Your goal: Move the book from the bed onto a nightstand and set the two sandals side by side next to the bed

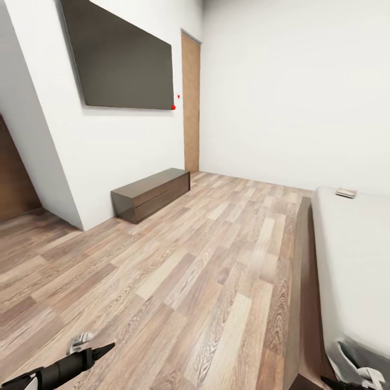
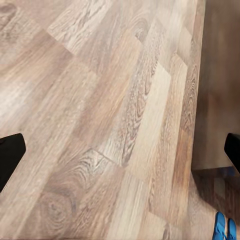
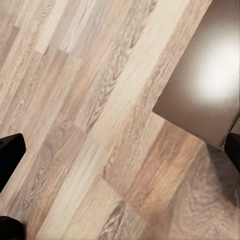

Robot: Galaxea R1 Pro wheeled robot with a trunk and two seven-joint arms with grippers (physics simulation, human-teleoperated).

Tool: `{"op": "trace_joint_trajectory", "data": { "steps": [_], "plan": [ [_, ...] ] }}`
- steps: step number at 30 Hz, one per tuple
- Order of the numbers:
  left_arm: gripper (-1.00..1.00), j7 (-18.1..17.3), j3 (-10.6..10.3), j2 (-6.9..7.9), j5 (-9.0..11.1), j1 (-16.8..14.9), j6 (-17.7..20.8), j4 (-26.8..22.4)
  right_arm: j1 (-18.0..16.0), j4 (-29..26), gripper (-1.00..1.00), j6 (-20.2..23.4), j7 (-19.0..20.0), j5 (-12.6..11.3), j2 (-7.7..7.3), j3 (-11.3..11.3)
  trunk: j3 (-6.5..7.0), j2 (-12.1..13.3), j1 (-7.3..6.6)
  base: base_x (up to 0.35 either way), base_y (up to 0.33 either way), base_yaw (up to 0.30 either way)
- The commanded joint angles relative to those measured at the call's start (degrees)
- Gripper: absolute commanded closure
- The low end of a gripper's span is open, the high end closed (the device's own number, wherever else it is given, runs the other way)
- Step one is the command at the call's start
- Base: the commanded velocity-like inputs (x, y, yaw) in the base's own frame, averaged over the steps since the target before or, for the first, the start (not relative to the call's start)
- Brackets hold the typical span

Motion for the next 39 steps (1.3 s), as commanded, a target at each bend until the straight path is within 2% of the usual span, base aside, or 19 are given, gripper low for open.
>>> {"op": "trace_joint_trajectory", "data": {
  "steps": [1,16,19,20,21,23,24,25,26,27,29,31,33,36,39],
  "plan": [
    [-1.00,-0.3,0.5,-0.02,-0.5,-0.1,0.4,0.0,0.0,0.0,-1.00,0.1,0.1,-0.6,-0.05,0.5,-0.06,0.0,-0.01,0.000,0.000,0.293],
    [-1.00,-0.3,0.5,-0.03,-0.5,0.0,0.4,0.0,0.0,0.0,-1.00,0.1,0.1,-0.6,-0.03,0.5,-0.06,0.0,-0.01,0.000,0.000,0.292],
    [-1.00,-0.2,0.5,-0.07,-0.5,0.0,0.4,0.0,0.0,0.1,-1.00,0.1,0.1,-0.5,1.08,0.6,-0.06,0.0,-0.01,0.000,0.000,0.183],
    [-1.00,-0.2,0.5,-0.21,-0.5,0.0,0.4,0.0,0.0,0.1,-1.00,0.1,-0.1,-0.4,3.22,0.7,-0.06,0.0,-0.01,0.000,0.000,0.088],
    [-1.00,-0.1,0.5,-0.34,-0.5,0.0,0.4,0.0,0.0,0.2,-1.00,0.1,-0.3,-0.4,4.74,0.7,-0.06,0.0,-0.01,0.000,0.000,0.070],
    [-1.00,0.0,0.5,-0.84,-0.5,0.0,0.4,0.0,0.0,0.9,-1.00,-0.2,-3.0,-0.3,11.98,0.7,-0.06,0.0,-0.01,0.000,0.000,0.037],
    [-1.00,0.2,0.5,-1.13,-0.5,-0.1,0.4,0.0,0.0,2.0,-1.00,-1.2,-7.9,-0.1,17.04,0.8,-0.06,0.0,-0.01,0.000,0.000,0.015],
    [-1.00,0.6,0.5,-1.43,-0.5,-0.1,0.4,0.1,0.0,2.6,-1.00,-1.9,-11.9,-0.1,19.78,0.9,-0.06,0.0,-0.01,0.000,0.000,0.009],
    [-1.00,0.9,0.5,-1.61,-0.5,-0.1,0.4,0.3,0.0,2.8,-1.00,-2.2,-14.0,0.0,20.88,1.0,-0.06,0.0,-0.01,0.000,0.000,0.008],
    [-1.00,2.6,0.5,-2.19,-0.5,-0.1,0.4,0.8,0.0,3.2,-1.00,-2.7,-19.4,0.1,23.12,1.4,-0.06,0.0,-0.01,0.000,0.000,0.004],
    [-1.00,6.1,0.4,-3.38,-0.5,-0.1,-0.1,1.5,0.0,3.4,-1.00,-3.1,-23.6,0.7,24.47,1.9,-0.06,0.0,-0.01,0.000,0.000,0.002],
    [-1.00,9.2,0.4,-4.62,-0.6,-0.1,-1.0,1.8,0.0,3.5,-1.00,-3.2,-25.0,1.1,24.91,2.2,-0.06,0.0,-0.01,0.000,0.000,0.001],
    [-1.00,12.6,0.4,-6.26,-0.6,-0.1,-2.3,2.1,0.0,3.5,-1.00,-3.3,-25.8,1.4,25.01,2.3,-0.06,0.0,-0.01,0.000,0.000,0.000],
    [-1.00,19.8,0.4,-9.07,-0.7,-0.1,-5.6,3.8,0.0,3.5,-1.00,-3.4,-26.4,1.6,24.90,2.4,-0.06,0.0,-0.01,0.000,0.000,0.000],
    [-1.00,24.1,0.1,-10.02,-1.5,-0.1,-8.9,5.7,0.0,3.4,-1.00,-3.4,-26.5,1.6,24.83,2.4,-0.06,0.0,-0.01,0.000,0.000,0.000]
  ]
}}
